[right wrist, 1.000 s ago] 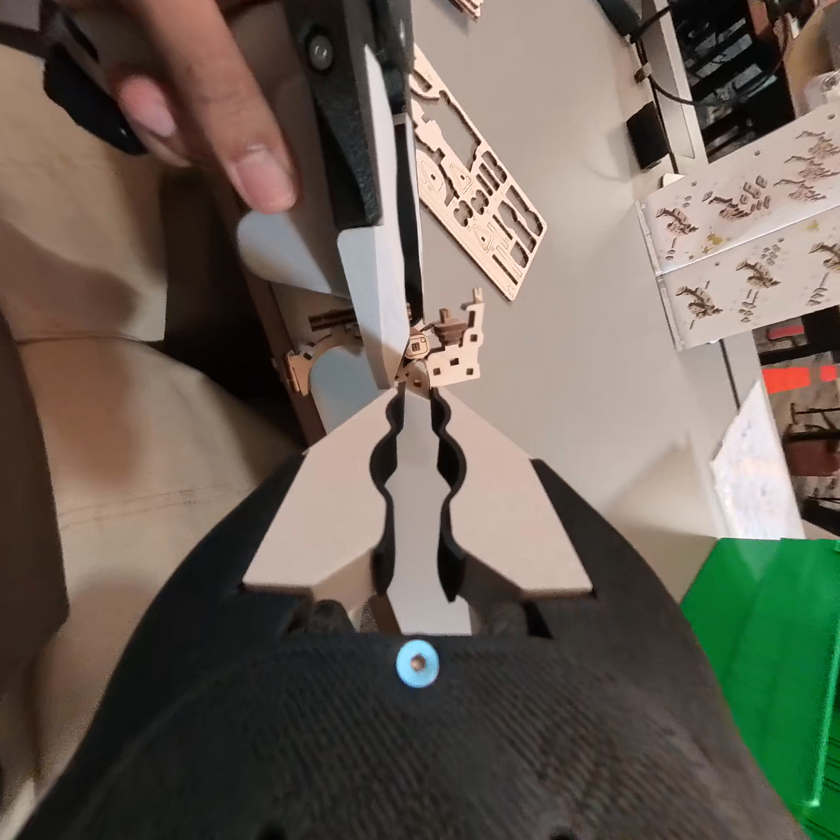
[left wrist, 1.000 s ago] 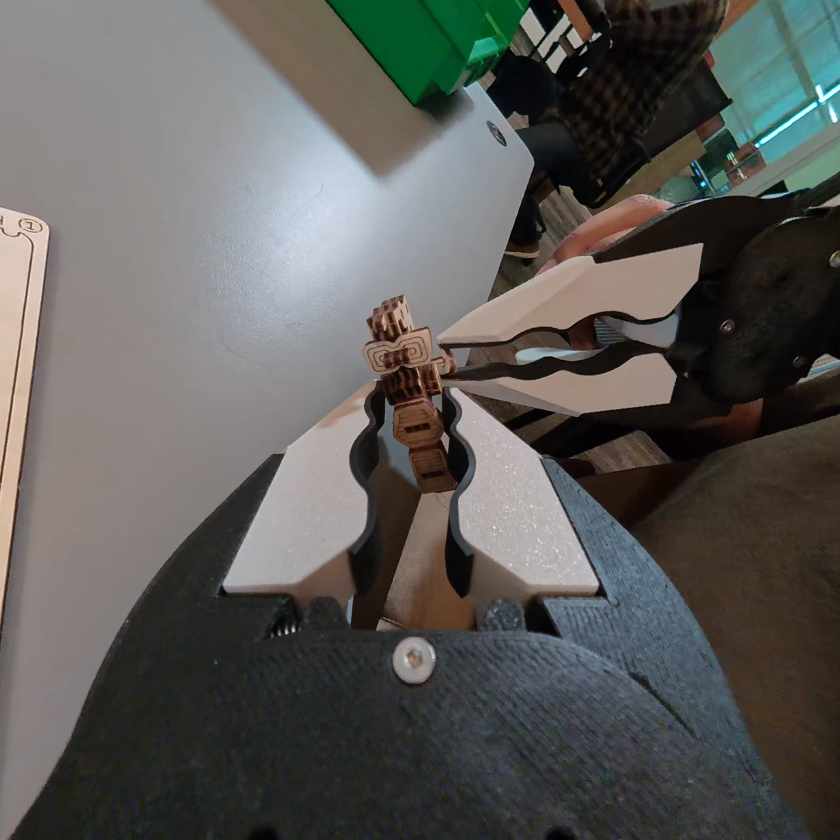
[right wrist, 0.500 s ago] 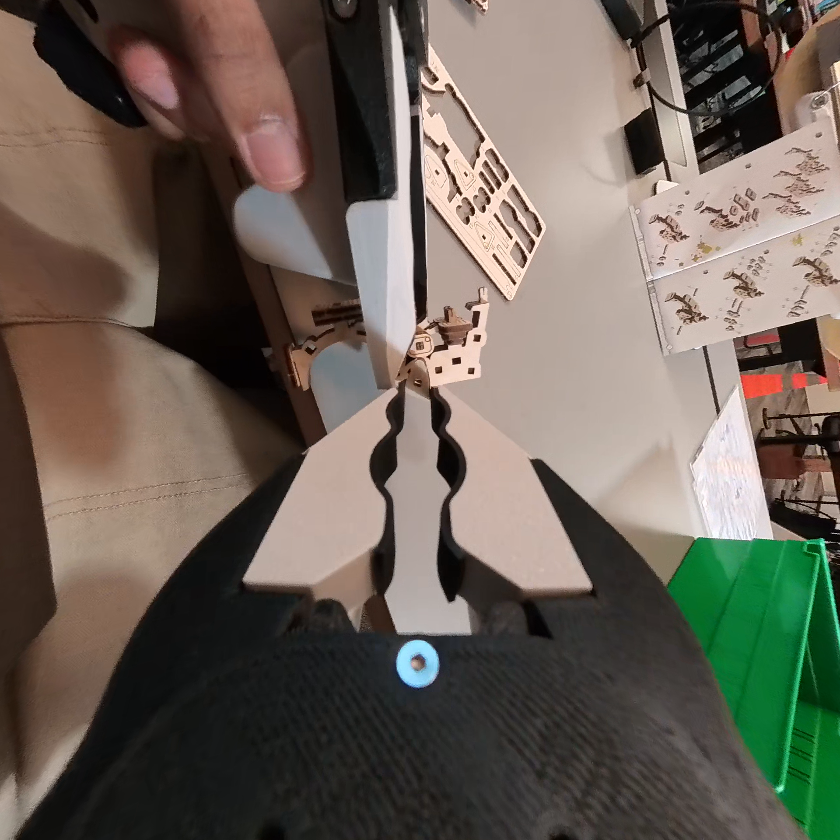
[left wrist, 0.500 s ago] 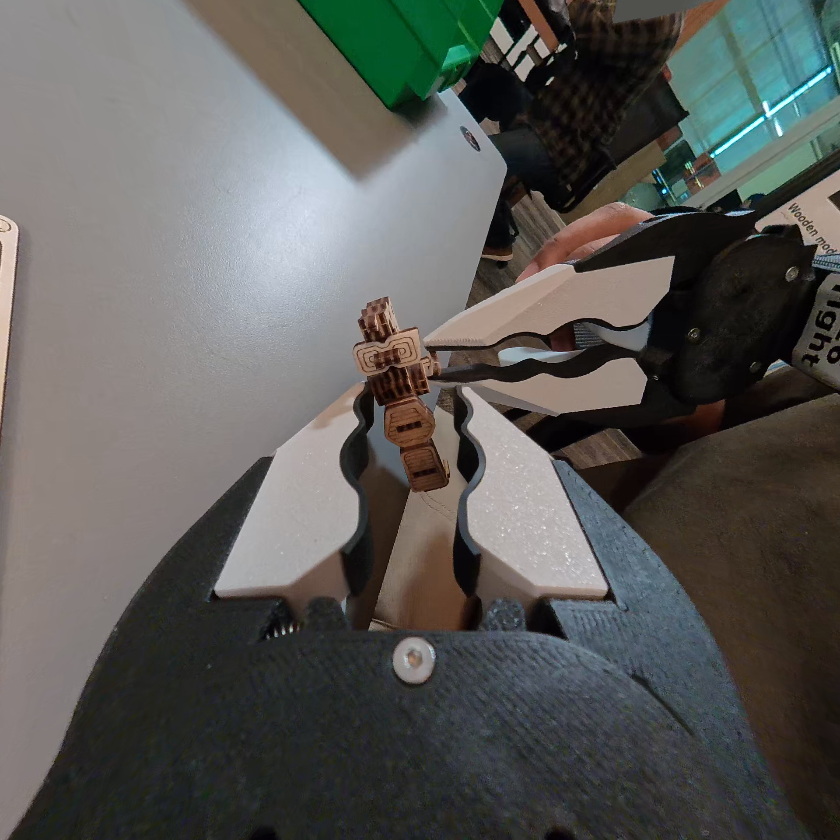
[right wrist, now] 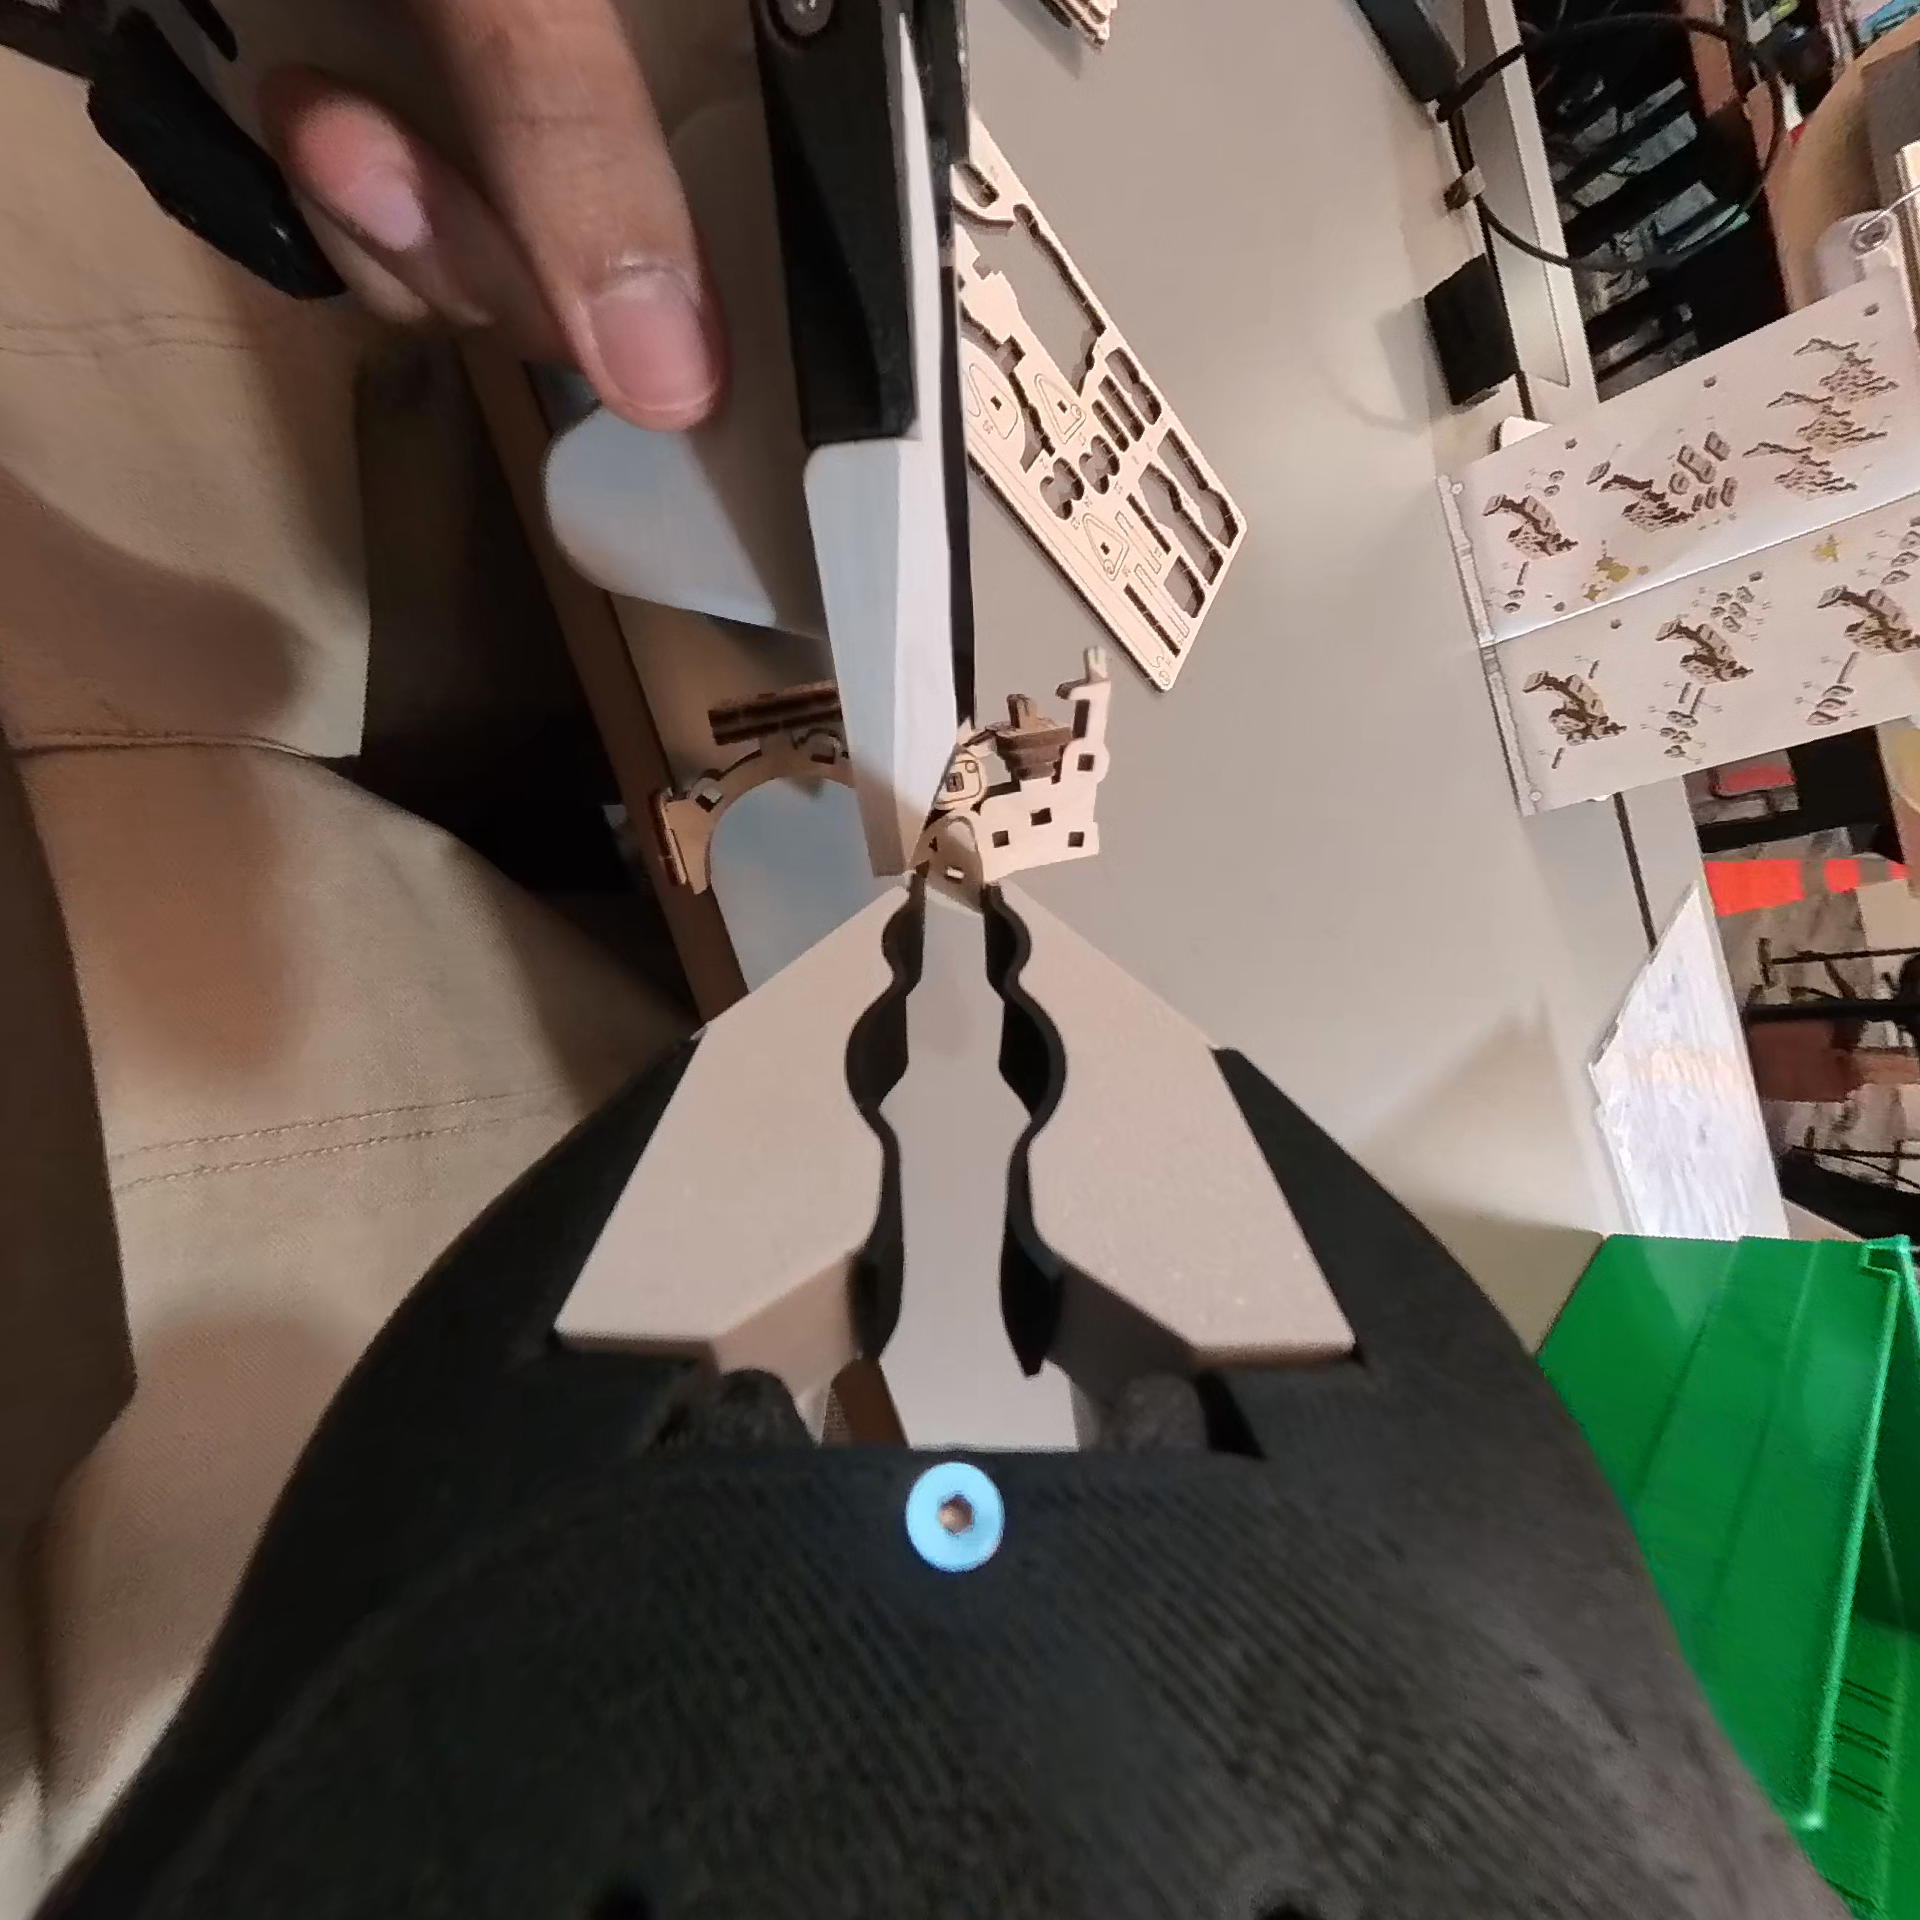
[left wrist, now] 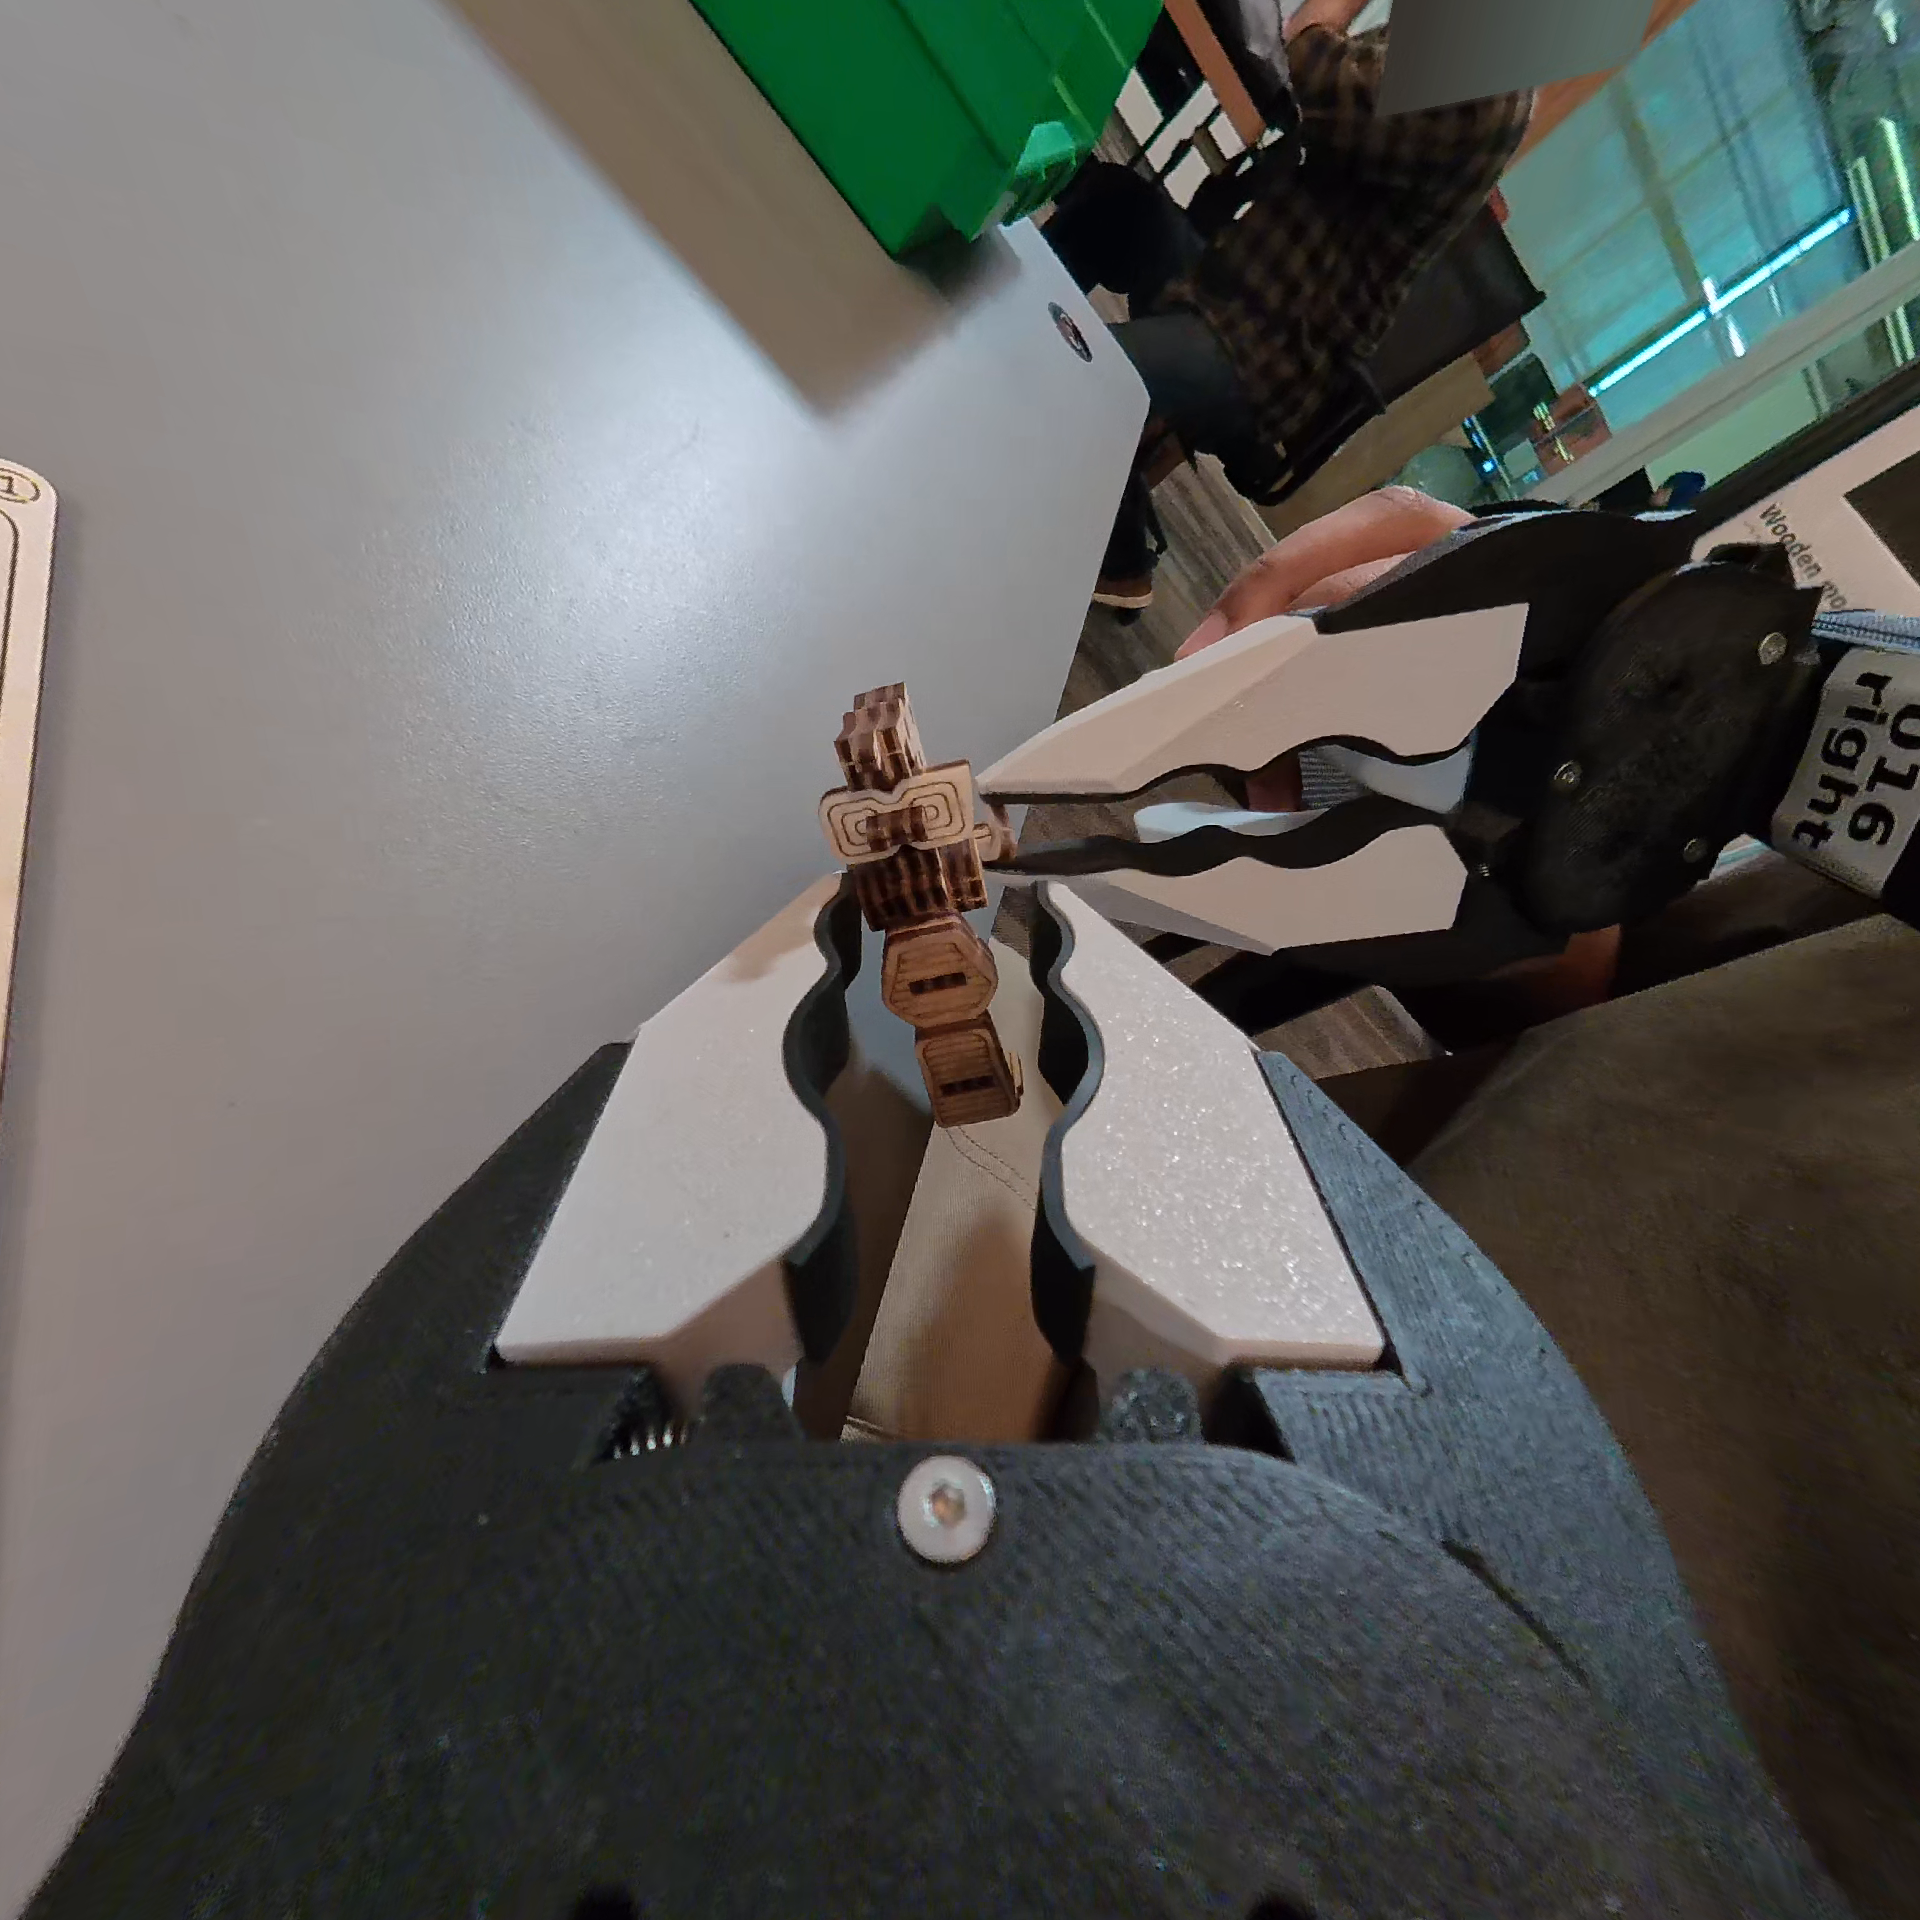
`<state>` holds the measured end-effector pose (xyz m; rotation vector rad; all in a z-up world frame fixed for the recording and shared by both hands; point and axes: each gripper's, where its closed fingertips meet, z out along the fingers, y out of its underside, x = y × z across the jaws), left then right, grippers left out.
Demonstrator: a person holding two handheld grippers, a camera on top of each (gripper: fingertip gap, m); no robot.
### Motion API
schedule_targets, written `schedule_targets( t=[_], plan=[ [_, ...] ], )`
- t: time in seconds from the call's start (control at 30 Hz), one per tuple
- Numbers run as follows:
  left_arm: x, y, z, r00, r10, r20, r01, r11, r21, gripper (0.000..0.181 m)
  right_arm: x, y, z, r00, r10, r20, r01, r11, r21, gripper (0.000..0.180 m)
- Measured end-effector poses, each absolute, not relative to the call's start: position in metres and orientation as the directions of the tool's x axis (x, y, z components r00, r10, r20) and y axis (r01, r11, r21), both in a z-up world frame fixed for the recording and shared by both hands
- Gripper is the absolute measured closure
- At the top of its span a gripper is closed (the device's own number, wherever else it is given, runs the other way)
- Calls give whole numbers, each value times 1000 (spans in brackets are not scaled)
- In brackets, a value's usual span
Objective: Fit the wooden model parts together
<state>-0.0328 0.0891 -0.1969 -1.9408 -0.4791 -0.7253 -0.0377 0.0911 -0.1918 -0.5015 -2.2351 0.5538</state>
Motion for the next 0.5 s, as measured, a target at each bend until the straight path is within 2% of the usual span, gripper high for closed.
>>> schedule_targets(
  t=[0.13,0.27,0.5],
  plan=[
    [-36,89,-199,737,45,675,619,-447,-646,159,-38,90,-190,-641,586,496,212,756,-619,170],
    [-37,89,-197,720,45,692,637,-440,-634,160,-39,94,-186,-642,667,378,268,657,-705,170],
    [-38,89,-197,710,44,703,646,-439,-625,160,-39,93,-189,-649,679,344,282,635,-719,170]
  ],
)
